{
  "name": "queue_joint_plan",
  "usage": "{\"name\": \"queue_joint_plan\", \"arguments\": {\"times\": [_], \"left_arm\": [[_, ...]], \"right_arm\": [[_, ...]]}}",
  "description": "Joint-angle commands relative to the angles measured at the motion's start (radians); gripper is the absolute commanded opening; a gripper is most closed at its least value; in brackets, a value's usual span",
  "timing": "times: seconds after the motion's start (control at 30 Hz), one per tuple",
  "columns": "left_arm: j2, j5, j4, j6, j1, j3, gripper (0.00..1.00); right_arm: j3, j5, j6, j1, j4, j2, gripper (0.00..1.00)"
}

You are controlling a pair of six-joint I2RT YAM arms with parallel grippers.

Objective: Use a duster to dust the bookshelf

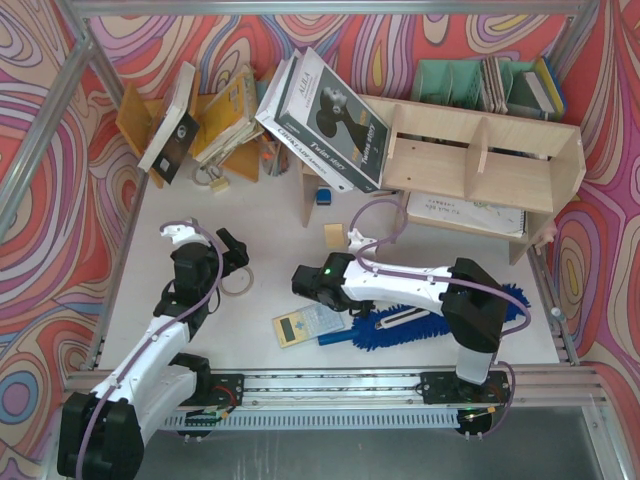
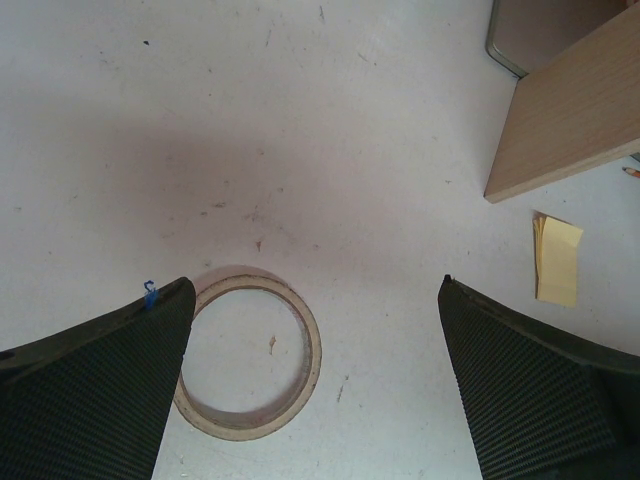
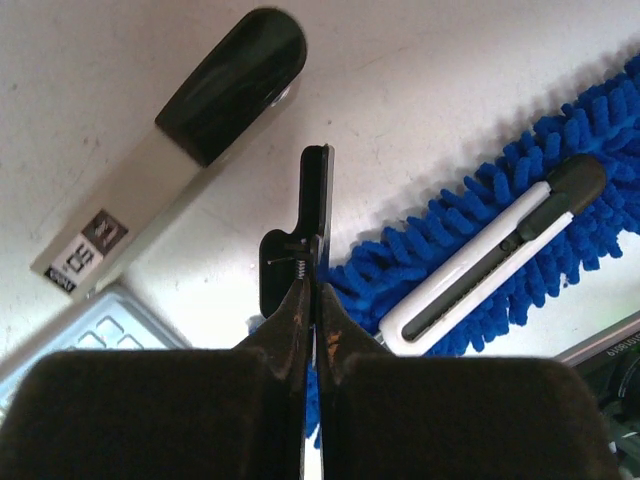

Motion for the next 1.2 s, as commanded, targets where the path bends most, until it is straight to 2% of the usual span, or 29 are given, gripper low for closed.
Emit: {"name": "queue_joint_plan", "arguments": {"times": [0.0, 0.43, 0.83, 1.03, 1.1, 1.17], "left_arm": [[0.004, -0.014, -0.006, -0.010, -0.003, 0.008, 0.98], [0.007, -0.010, -0.007, -0.010, -0.003, 0.010, 0.98], [0.005, -0.011, -0.008, -0.010, -0.003, 0.010, 0.99], [0.007, -0.011, -0.008, -0.010, -0.003, 0.010, 0.99], [0.008, -0.011, -0.008, -0.010, -0.003, 0.009, 0.99], [0.008, -0.011, -0.008, -0.010, -0.003, 0.009, 0.99]], "right_arm": [[-0.002, 0.049, 0.078, -0.038, -0.046, 0.002, 0.10], [-0.039, 0.029, 0.122, -0.117, 0.012, 0.000, 0.13], [-0.033, 0.001, 0.168, -0.168, -0.006, 0.021, 0.16], [-0.010, 0.016, 0.160, -0.168, -0.035, 0.013, 0.46], [-0.003, 0.022, 0.171, -0.167, -0.064, 0.002, 0.53], [-0.007, 0.022, 0.186, -0.167, -0.088, -0.019, 0.55]]}}
